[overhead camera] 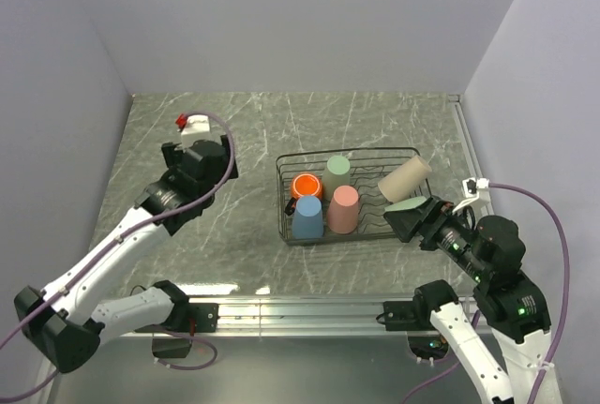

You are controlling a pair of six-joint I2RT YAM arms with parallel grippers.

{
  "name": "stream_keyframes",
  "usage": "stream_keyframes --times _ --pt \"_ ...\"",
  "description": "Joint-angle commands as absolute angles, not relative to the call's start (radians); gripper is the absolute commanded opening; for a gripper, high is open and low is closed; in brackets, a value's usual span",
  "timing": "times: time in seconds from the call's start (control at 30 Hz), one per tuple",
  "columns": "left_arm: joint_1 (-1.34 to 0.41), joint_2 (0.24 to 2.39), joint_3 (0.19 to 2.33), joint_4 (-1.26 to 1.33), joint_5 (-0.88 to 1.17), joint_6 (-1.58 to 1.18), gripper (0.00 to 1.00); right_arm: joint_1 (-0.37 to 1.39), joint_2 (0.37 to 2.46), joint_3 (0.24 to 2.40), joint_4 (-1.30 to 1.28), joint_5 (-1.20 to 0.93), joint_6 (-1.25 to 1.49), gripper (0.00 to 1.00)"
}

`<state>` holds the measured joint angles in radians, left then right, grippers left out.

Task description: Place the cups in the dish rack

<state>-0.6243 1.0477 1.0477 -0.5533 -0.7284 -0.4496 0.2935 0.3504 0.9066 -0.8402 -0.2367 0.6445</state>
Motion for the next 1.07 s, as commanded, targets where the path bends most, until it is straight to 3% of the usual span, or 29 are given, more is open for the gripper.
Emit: stream_keyframes --times 0.0,0.13,0.23,0.4,0.57,1.03 --pt "-0.550 0.913 0.932 -0.273 -0.773 -0.344 0.99 0.290 0.316 0.887 -0.746 -0.166 0.675 0.90" --pt "-0.454 0.728 0.654 0.082 -0.652 -0.246 0.99 0.290 0.310 0.877 -0.739 -0.126 0.654 0.91" --pt "-0.384 0.643 0.482 0.196 -0.499 -0.212 0.99 0.290 0.319 0.871 -0.750 -0.094 0.644 0.91" --pt "-0.226 0.653 0.417 0.212 -0.425 -0.219 0.99 0.290 0.356 0.879 -0.778 -0.054 0.632 0.91" --pt "-0.013 0.696 0.327 0.345 -0.211 -0.282 0.99 0.290 0.374 0.876 -0.759 -0.074 0.612 0.91" --pt "0.104 0.864 0.121 0.729 -0.276 -0.314 0.99 0.288 0.443 0.864 -0.761 -0.101 0.604 0.88"
